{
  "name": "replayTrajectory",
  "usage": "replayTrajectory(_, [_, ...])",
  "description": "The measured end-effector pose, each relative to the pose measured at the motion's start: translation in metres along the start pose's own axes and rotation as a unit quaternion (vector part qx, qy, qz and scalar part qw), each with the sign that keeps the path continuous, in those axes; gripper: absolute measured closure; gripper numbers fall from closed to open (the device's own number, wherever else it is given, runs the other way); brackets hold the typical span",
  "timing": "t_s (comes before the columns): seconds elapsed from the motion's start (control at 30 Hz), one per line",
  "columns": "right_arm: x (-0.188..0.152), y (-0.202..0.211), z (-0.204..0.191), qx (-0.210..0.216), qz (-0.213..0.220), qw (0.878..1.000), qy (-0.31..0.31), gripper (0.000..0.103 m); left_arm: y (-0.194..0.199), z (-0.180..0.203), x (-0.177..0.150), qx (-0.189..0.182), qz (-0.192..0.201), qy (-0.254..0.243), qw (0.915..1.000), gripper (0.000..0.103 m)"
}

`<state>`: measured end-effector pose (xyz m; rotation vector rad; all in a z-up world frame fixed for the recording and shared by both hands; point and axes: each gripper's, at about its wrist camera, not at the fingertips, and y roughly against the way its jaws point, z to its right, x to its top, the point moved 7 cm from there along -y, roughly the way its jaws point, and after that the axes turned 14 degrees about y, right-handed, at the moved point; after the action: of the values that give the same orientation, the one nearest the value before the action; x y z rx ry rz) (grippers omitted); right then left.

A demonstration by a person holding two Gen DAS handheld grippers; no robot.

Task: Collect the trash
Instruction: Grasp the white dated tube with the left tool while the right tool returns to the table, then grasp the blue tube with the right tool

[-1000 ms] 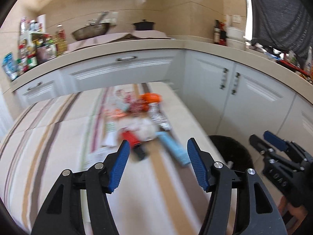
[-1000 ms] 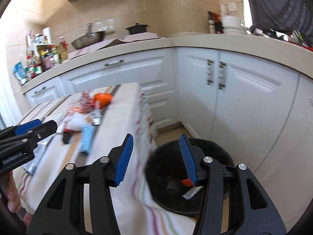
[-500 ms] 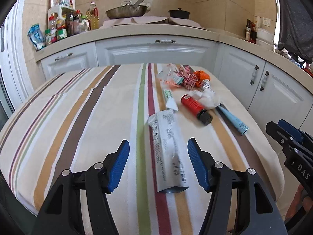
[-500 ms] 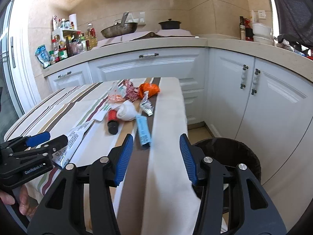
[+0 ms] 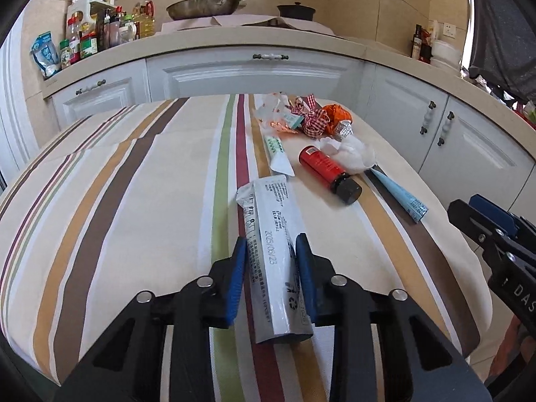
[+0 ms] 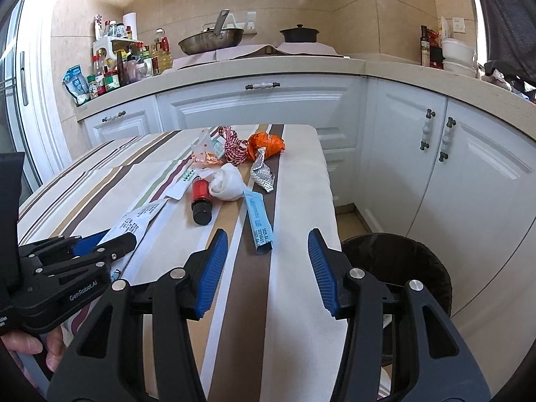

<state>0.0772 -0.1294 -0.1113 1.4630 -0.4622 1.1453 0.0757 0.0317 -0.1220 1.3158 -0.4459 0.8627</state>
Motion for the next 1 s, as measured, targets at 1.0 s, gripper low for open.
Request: replayTrajectory(1.0, [0.005, -0.055, -0.009, 0.025, -0.079, 0.996, 0.016, 0.094, -0.003, -0.045, 0.026, 0.028, 0.01, 0.04, 0.9988, 0.08])
